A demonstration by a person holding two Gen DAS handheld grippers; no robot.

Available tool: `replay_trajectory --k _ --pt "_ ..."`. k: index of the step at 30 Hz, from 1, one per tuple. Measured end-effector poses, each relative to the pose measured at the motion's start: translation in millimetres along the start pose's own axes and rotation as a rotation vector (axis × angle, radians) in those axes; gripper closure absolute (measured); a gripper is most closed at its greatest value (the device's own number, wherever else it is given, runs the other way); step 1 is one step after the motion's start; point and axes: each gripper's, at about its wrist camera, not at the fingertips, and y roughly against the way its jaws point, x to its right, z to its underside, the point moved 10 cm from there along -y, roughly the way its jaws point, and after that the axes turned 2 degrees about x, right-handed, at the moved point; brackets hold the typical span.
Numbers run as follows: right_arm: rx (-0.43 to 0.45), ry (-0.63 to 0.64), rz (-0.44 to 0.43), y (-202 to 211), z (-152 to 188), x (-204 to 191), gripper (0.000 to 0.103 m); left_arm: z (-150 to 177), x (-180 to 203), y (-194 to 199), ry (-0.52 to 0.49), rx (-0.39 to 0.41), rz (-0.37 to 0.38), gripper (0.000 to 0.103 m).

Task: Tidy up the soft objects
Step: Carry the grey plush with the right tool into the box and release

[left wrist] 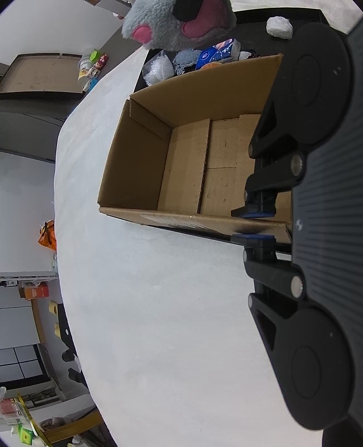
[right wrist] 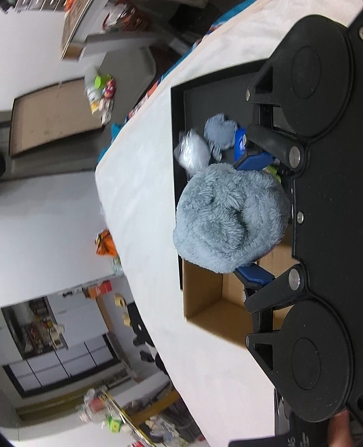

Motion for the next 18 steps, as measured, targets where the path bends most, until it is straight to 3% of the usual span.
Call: replay_trajectory --k 11,18 --pt "0.001 0.075 -0.080 -5 2 -43 0.037 0 -6 -2 0.039 -0.013 0.041 0.092" --pt "-0.055 0.079 -0.127 -18 7 -65 0.037 -1 -12 -3 0.065 -0.023 0.071 0.091"
